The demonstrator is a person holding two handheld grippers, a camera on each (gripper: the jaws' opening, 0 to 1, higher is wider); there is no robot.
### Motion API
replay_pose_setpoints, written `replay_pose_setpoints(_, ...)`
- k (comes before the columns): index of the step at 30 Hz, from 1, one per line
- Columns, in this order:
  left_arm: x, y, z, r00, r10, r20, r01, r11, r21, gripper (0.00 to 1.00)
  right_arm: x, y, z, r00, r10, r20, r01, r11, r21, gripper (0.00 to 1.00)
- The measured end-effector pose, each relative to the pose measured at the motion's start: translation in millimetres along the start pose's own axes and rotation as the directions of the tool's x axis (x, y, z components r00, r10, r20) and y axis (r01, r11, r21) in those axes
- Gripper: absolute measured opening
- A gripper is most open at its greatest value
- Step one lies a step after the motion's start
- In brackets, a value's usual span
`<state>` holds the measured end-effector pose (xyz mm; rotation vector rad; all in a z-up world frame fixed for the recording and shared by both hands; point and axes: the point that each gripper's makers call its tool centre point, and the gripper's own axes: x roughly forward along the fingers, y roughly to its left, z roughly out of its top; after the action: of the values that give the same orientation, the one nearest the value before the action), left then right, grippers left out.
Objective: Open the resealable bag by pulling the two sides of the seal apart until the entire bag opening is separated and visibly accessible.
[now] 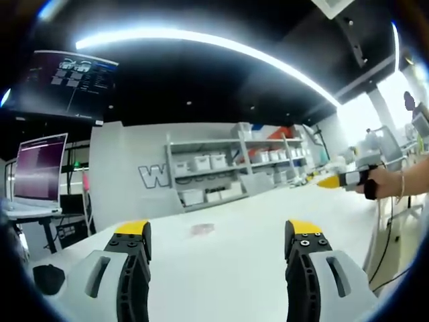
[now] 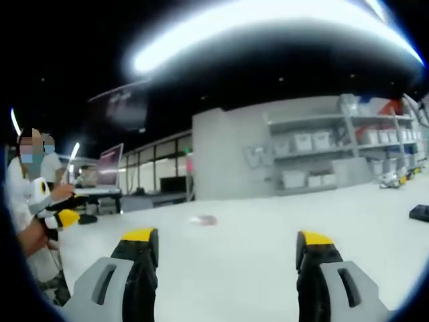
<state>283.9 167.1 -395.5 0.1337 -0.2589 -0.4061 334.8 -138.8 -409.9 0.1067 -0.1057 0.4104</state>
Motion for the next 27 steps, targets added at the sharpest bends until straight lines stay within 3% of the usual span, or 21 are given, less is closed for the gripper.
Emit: replay_pose_setpoints(27,-1,20.0,-19.6,0.999,0.037,-0.012,-0.038,0.998,-0.049,0.78,-4,10,-1.2,0.999,-0.036,0.029,0.036,0.999,-0.012,0.86)
